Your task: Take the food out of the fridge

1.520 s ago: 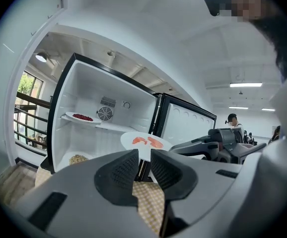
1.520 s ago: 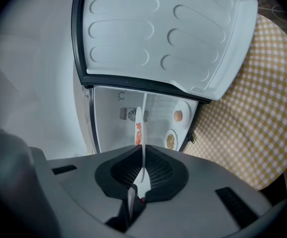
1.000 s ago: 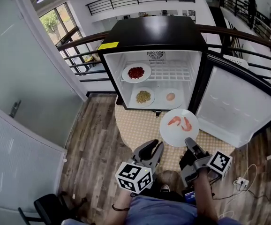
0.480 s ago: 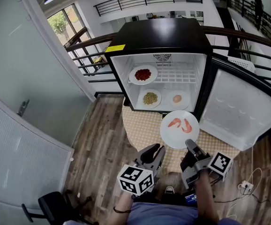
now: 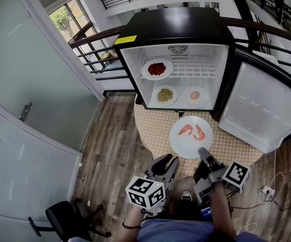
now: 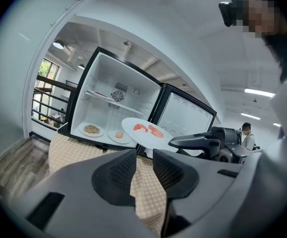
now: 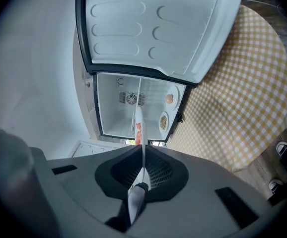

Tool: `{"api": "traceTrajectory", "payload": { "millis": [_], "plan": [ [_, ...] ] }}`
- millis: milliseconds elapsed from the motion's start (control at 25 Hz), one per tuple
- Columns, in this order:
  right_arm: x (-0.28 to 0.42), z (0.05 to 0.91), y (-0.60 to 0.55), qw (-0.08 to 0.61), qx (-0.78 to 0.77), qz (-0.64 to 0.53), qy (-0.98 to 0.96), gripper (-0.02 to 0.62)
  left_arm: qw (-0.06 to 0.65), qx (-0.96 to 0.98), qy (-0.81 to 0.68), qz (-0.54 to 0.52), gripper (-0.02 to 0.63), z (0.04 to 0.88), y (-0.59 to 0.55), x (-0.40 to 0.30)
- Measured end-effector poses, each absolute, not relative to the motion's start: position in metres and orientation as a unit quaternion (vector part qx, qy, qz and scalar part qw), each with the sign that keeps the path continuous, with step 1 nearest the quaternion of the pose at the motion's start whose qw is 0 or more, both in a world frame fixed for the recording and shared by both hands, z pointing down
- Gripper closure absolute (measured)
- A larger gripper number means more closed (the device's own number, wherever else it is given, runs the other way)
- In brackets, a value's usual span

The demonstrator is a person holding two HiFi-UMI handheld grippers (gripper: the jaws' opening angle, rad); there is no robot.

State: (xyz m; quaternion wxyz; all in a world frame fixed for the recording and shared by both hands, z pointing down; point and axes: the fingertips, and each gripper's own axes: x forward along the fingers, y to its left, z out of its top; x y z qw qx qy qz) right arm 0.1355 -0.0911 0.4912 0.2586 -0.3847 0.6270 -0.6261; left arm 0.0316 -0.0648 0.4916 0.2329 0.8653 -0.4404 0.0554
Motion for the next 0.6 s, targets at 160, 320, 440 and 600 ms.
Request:
{"api": "traceTrajectory", "payload": {
  "millis": [160,320,440,600],
  "plan": [
    [0.122,0.496,-0.076,0.251,-0.384,-0.631,0.625,0.572,0.275,0.863,-0.423,0.019,0.48,0.493,-0.05,0.025],
    [0.106,0.492,-0.057,0.25,-0.385,-0.63,0.627,0.572,0.279,0.865,-0.418,0.014,0.479,0.492,-0.034,0.012],
    [0.095,0.49,-0.042,0.249,-0.388,-0.628,0.627,0.572,0.277,0.867,-0.414,0.01,0.475,0.489,-0.021,0.0],
    [0.081,0.488,-0.026,0.25,-0.39,-0.625,0.628,0.572,0.277,0.872,-0.403,0.005,0.471,0.488,-0.002,-0.014]
  ]
}}
